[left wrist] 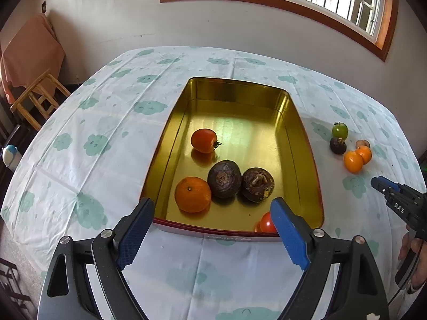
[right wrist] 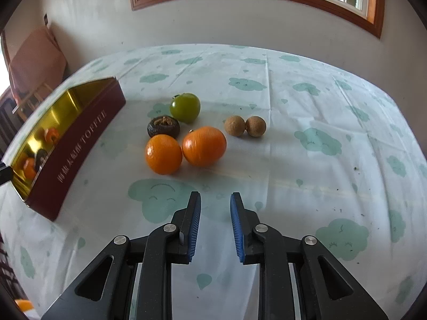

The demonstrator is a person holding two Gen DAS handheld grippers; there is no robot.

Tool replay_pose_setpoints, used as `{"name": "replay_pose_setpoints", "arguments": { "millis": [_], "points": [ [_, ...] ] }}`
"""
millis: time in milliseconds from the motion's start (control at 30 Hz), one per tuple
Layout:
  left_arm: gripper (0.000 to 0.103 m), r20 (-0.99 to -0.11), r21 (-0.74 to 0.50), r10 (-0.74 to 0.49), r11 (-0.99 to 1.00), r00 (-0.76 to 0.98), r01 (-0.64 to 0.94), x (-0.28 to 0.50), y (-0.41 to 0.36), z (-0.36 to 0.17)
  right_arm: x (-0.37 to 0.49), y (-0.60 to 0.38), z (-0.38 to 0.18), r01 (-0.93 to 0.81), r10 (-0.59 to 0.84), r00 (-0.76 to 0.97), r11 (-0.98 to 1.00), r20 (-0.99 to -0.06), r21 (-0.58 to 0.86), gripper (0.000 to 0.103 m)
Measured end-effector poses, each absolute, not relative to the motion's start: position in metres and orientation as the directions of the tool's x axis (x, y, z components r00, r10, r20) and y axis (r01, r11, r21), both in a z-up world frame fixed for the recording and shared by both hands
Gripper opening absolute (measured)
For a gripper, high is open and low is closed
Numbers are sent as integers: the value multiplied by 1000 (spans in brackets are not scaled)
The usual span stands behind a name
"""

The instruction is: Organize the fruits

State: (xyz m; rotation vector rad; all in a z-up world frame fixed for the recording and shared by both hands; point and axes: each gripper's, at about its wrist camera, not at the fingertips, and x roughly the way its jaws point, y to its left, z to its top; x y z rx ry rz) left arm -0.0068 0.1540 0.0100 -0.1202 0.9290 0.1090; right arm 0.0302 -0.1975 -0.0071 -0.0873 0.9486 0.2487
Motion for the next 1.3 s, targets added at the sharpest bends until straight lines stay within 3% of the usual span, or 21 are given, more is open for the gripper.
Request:
{"name": "replay_pose_setpoints", "arguments": {
  "millis": [167,467,767,900,1300],
  "points": [
    [86,-806,-67,30,988,590,-142,-6,154,9,35,-207,-1,-253,189,579,966,-793,46,29],
    [86,-810,-67,24,989,586,-134,-6,150,8,46,-220,9,-232,162,606,972,-779,21,51],
    [86,-814,-71,20,989,580,-133,-5,149,6,70,-185,-7,-229,130,588,973,-798,-10,50],
    [86,-816,-69,23,988,578,-137,-6,150,6,73,-189,-16,-214,120,575,977,-809,-7,43],
    [86,-817,-79,18,987,577,-142,-7,151,5,59,-194,-8,-217,122,595,976,-794,-13,42]
  ]
}}
